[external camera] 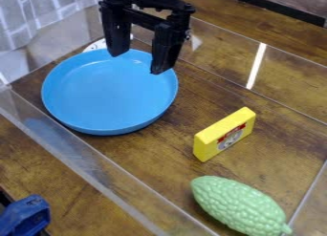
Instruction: Remove the white object from inside the blue tray and put it on the table
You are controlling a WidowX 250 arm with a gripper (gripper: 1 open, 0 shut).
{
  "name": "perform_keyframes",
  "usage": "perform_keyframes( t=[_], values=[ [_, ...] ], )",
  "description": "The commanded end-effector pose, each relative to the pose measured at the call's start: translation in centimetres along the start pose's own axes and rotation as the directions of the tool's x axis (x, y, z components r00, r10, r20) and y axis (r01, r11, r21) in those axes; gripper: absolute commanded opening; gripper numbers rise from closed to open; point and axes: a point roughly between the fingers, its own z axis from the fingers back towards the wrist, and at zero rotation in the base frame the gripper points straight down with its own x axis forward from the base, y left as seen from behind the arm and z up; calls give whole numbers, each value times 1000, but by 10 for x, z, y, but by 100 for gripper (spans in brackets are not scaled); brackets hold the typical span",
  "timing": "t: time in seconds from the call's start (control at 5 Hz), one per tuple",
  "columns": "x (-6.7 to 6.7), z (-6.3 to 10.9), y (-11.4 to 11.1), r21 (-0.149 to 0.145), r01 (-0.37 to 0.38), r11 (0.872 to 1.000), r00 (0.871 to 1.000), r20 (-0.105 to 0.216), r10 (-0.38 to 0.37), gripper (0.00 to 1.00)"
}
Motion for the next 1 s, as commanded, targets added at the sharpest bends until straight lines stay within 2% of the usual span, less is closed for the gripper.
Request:
perform_keyframes(
  t=[0.0,0.4,0.6,0.8],
  values=[
    [1,-6,-3,-2,21,1000,1000,-13,-21,100],
    [9,-19,-20,-5,128,992,992,-21,-128,100],
    [16,-24,-34,1,225,974,974,-7,-225,100],
    [23,-31,-53,20,335,942,942,8,-335,100]
  ],
)
